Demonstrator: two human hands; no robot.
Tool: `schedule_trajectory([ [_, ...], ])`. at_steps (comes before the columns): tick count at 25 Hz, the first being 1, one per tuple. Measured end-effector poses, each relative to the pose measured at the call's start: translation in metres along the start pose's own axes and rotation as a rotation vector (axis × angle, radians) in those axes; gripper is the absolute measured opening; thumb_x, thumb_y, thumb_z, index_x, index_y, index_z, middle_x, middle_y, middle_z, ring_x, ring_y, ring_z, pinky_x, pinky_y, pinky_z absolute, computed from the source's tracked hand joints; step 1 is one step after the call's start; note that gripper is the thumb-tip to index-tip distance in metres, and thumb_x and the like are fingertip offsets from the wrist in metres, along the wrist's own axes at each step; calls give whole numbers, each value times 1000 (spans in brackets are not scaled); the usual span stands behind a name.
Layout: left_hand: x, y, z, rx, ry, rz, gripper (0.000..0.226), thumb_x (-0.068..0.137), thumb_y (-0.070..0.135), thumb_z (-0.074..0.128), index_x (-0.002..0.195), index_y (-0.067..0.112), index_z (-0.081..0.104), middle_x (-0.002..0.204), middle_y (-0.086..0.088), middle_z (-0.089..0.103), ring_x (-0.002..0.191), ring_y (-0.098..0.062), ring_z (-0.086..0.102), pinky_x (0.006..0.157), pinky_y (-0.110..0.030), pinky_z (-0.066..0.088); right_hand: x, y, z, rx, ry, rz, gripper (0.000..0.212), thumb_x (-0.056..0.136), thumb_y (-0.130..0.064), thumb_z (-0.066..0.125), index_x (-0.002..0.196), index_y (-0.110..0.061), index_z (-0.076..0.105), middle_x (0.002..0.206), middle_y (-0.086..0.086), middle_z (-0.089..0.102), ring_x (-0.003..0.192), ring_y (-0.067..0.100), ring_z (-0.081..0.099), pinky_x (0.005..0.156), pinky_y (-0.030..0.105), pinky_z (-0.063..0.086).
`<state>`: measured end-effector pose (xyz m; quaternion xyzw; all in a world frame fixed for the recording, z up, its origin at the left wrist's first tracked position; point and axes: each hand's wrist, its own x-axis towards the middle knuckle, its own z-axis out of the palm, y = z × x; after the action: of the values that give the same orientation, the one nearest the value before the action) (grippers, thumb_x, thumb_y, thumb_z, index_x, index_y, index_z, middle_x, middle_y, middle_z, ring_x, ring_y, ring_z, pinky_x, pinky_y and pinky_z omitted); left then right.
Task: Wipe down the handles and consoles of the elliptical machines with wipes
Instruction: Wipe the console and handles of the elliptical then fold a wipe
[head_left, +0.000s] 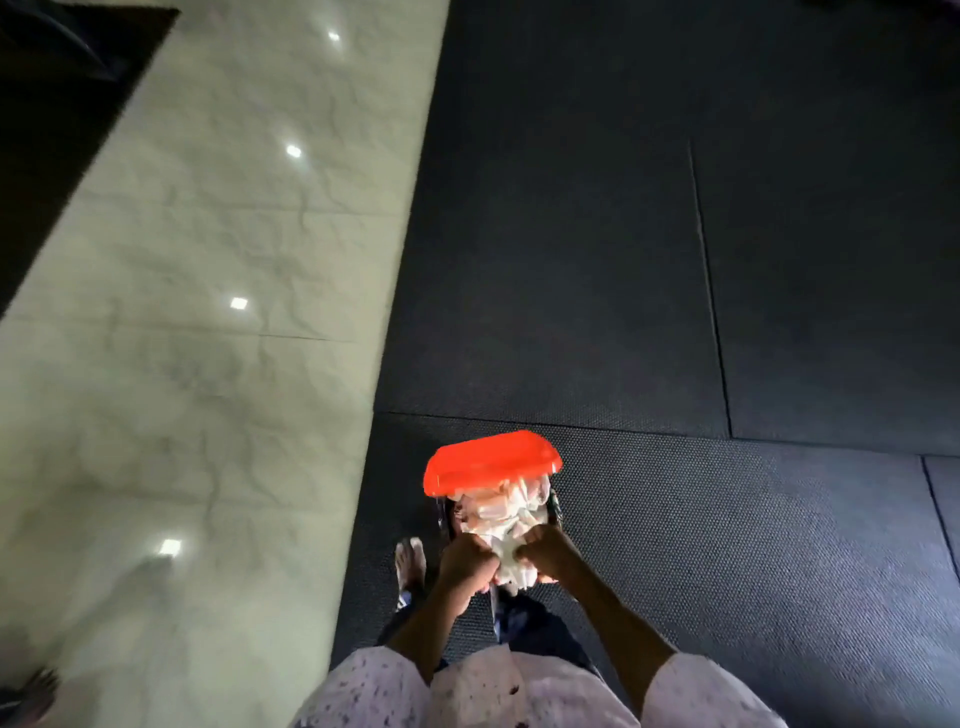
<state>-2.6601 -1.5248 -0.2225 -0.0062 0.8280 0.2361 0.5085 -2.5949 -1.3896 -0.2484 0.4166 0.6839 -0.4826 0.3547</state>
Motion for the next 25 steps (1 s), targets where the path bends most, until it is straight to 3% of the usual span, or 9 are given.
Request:
schedule_trajectory([
  [2,9,0,-13,73,-53,33,22,78,7,54,69,-5,69,76,-26,72,65,-35,71,47,-33,52,2,-2,9,35,49,32,6,92,-14,63,89,-13,57,86,4,63,66,14,57,60,26,51],
  [4,19,5,-29,122,-87,75,20,85,3,55,88,-10,71,91,-26,72,85,-35,72,57,-38,54,7,-6,20,52,153,18,20,84,-14,65,103,-6,64,96,17,67,76,22,62,68,34,53],
  [6,31,14,-47,221,-146,136,22,89,6,57,101,-7,70,102,-22,72,97,-33,70,64,-36,52,5,-16,30,112,289,43,23,74,-23,62,93,-12,69,104,24,68,92,32,66,76,39,53],
  [11,56,15,-86,630,-163,234,62,83,53,48,127,11,56,129,-17,61,119,-34,58,91,-35,50,-25,-47,29,325,534,136,47,94,-16,59,139,-6,49,127,22,63,115,36,60,84,34,46],
  [14,51,-3,-105,654,-301,172,65,82,57,38,109,4,63,104,-20,70,89,-27,71,69,-32,54,-60,-50,6,458,685,68,36,95,-19,61,131,-11,59,121,11,67,108,30,64,82,30,45],
  [16,44,-18,-123,620,-256,108,31,92,37,43,82,11,56,64,-3,61,40,-10,56,39,-19,40,-86,-43,-13,515,782,15,28,95,-20,59,123,-16,65,113,3,71,95,24,67,79,30,51],
  [17,45,-26,-130,592,-219,66,24,94,27,45,77,13,53,58,1,55,33,-7,46,34,-16,33,-93,-40,-22,500,826,30,24,95,-19,57,117,-17,67,108,2,73,90,22,67,77,29,51],
  [20,55,-32,-145,528,-120,61,27,88,16,48,61,14,51,58,-3,57,34,-11,43,36,-14,28,-83,-51,-33,429,851,99,18,90,-20,54,90,-15,71,92,7,73,84,28,66,71,31,47],
  [25,49,21,-133,156,-146,260,22,71,36,50,67,16,56,68,-11,63,49,-18,51,41,-19,28,-33,-100,-6,549,620,-37,20,77,-24,54,61,-13,58,58,1,54,59,19,50,59,31,41],
])
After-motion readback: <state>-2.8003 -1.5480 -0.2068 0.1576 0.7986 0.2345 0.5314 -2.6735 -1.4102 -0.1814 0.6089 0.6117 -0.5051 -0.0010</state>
